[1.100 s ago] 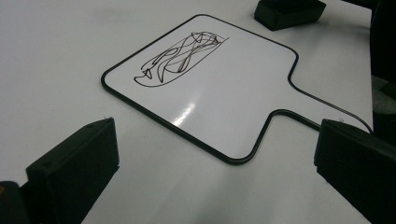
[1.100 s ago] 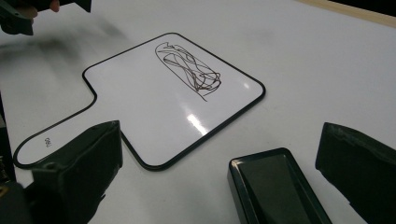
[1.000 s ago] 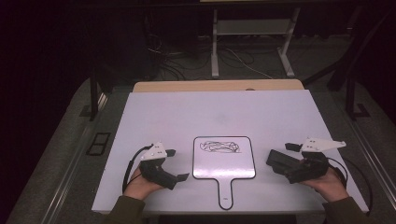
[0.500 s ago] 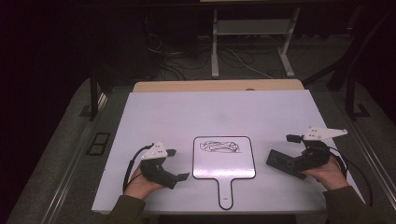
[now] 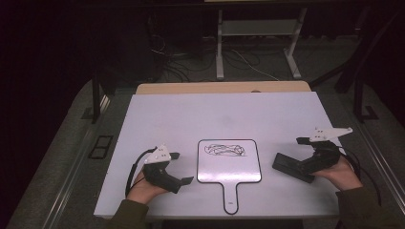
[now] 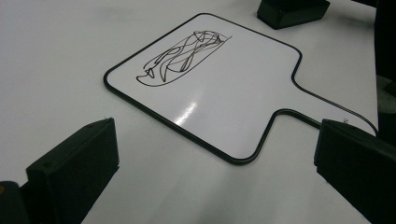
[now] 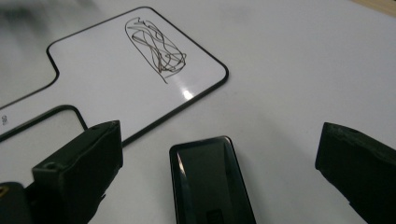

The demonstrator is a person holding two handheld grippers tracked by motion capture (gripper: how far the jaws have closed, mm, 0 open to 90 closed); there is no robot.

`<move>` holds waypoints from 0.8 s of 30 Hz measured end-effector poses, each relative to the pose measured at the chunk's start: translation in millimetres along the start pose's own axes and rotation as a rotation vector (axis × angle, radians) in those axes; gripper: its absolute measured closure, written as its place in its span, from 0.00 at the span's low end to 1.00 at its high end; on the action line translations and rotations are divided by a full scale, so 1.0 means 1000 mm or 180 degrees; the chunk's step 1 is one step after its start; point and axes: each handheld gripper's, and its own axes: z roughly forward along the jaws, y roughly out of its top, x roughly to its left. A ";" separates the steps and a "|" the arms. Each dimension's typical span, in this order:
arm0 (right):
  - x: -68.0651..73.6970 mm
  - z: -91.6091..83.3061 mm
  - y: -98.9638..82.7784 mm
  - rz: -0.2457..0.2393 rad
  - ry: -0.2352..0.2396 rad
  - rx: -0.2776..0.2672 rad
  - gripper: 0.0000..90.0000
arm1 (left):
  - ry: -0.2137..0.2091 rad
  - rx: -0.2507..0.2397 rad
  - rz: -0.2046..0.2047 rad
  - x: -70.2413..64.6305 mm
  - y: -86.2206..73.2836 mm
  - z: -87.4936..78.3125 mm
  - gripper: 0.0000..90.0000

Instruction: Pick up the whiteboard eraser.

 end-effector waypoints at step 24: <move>0.000 0.005 -0.020 -0.0152 0.0035 0.0669 0.15 | -0.0048 -0.0013 0.0014 0.002 0.000 0.001 0.00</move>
